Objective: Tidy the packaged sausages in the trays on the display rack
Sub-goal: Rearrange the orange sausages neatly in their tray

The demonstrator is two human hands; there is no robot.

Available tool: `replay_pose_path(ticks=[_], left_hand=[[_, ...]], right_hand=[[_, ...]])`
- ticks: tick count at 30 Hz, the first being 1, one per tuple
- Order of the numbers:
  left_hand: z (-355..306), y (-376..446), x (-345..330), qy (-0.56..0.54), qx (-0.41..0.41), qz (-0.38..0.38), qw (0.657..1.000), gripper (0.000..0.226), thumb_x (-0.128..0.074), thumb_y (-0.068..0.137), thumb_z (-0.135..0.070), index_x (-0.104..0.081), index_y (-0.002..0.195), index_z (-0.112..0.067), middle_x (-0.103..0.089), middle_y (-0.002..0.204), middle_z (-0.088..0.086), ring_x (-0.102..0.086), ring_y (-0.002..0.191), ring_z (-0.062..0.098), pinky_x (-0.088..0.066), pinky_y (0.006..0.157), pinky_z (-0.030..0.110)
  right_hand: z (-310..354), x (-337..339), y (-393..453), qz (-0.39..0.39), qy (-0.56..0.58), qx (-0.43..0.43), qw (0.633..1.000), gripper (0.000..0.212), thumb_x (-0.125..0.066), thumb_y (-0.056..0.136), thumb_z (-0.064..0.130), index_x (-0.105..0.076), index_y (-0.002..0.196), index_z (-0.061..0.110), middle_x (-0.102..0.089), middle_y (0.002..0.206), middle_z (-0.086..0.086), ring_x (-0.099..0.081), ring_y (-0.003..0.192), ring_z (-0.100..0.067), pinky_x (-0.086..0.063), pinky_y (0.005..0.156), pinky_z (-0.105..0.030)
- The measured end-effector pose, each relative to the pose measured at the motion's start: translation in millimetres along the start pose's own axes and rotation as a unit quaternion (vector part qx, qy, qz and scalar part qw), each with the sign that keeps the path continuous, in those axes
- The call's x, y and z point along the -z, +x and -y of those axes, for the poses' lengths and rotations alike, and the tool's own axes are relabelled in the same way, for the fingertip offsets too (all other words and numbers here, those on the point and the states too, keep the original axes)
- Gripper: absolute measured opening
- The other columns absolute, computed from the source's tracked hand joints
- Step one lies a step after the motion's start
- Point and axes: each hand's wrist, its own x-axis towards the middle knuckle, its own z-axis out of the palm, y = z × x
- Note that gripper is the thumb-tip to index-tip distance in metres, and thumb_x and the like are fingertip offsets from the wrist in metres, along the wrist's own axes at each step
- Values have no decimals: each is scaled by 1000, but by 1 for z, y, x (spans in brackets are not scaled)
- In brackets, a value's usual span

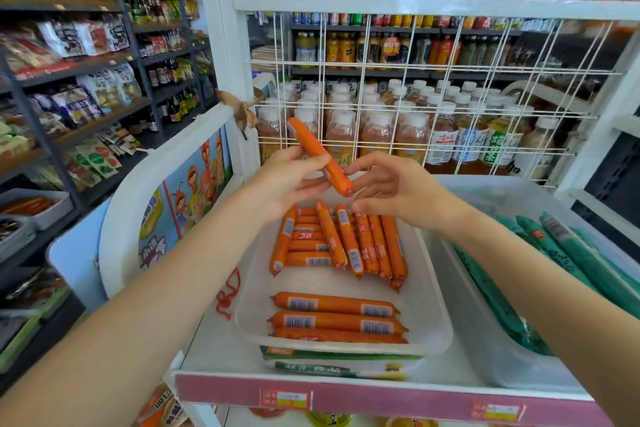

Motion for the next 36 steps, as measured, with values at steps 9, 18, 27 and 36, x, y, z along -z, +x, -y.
replay_pose_path(ticks=[9, 18, 27, 36], left_hand=[[-4, 2, 2, -20, -1, 35, 999, 7, -58, 88, -13, -63, 92, -12, -64, 90, 3, -63, 86, 15, -55, 72, 21], [-4, 5, 0, -13, -17, 36, 999, 6, -57, 89, -12, -62, 91, -11, -58, 95, 9, -61, 88, 17, -56, 69, 20], [9, 12, 0, 23, 10, 28, 999, 14, -56, 89, -12, -61, 102, -7, -62, 95, 8, -63, 85, 16, -55, 73, 24], [48, 30, -23, 348, 22, 44, 936, 34, -58, 89, -20, -52, 120, -9, -64, 104, 7, -64, 88, 17, -55, 80, 30]], right_hand=[[8, -2, -1, -56, -119, 119, 984, 33, -76, 73, 14, -62, 103, 17, -69, 82, -1, -65, 74, -7, -54, 73, -26], [3, 2, 1, -59, -88, 136, 985, 19, -69, 79, 6, -64, 97, 9, -70, 82, 0, -68, 72, -7, -55, 71, -20], [-12, 7, 3, -40, -130, 152, 979, 11, -59, 86, -1, -66, 93, 4, -67, 78, 2, -67, 76, -6, -53, 70, -13], [-43, 20, -3, 30, -300, -11, 954, 30, -57, 89, 19, -52, 118, 16, -66, 103, -2, -59, 84, -8, -48, 77, -19]])
